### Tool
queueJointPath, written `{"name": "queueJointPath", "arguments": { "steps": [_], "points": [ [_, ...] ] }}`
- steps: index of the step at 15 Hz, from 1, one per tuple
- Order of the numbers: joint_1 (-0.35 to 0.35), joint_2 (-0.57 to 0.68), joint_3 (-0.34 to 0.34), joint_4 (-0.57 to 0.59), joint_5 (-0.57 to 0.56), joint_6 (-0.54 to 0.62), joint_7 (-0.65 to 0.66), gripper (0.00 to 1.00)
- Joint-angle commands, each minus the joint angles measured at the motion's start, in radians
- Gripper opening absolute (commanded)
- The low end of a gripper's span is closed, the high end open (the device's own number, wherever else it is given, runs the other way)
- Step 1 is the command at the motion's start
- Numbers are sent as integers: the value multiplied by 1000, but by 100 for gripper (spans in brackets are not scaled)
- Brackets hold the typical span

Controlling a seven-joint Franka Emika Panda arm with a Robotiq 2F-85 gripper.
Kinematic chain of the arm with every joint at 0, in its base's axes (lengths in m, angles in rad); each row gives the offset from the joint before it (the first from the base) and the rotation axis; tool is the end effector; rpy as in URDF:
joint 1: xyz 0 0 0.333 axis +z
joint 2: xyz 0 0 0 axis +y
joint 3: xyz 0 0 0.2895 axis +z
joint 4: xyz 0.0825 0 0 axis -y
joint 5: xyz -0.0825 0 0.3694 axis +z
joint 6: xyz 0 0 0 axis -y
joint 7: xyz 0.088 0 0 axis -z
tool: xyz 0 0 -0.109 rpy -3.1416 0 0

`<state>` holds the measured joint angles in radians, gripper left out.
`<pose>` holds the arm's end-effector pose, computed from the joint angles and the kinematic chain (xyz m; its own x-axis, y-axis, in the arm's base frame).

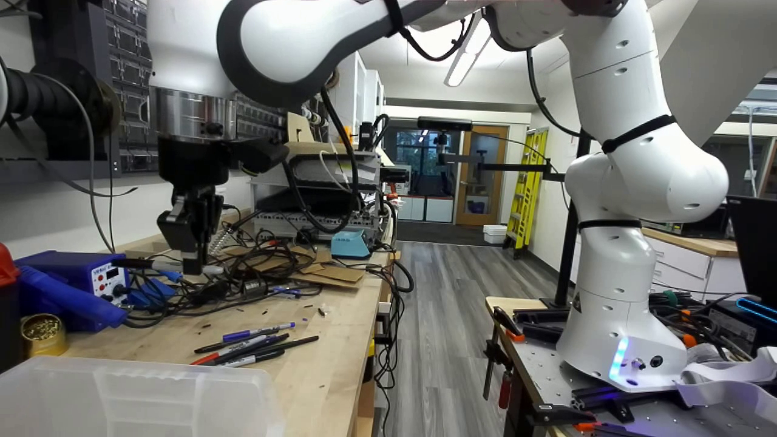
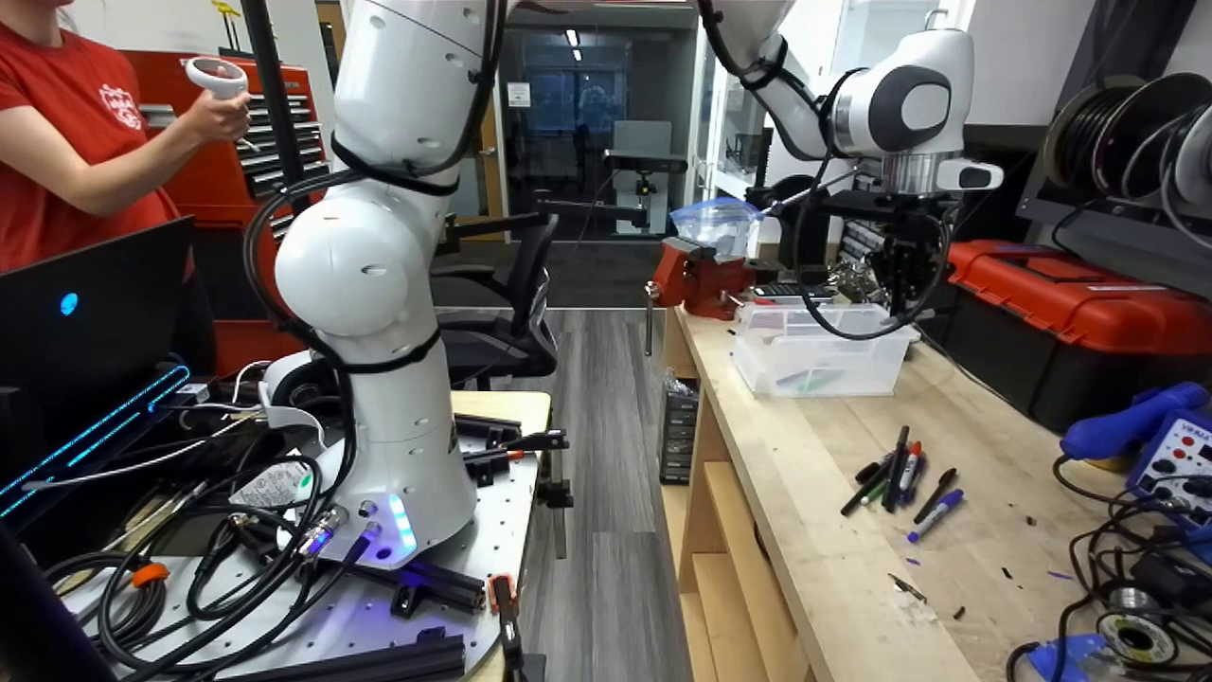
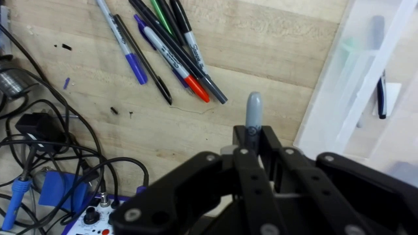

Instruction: Pick the marker and put it in the plastic box

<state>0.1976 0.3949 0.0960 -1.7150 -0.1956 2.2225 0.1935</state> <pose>0.6226 0.1757 0.3526 0.9700 0.2044 0.1314 0.1910 -0.9757 0.1074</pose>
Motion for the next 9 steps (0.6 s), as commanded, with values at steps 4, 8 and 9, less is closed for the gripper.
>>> {"name": "queueJointPath", "arguments": {
  "steps": [4, 8, 9],
  "points": [
    [65, 168, 8, 222, 67, -78, 49, 3],
    [109, 221, 17, 287, 91, -97, 53, 3],
    [121, 228, 20, 297, 93, -103, 56, 3]
  ]
}}
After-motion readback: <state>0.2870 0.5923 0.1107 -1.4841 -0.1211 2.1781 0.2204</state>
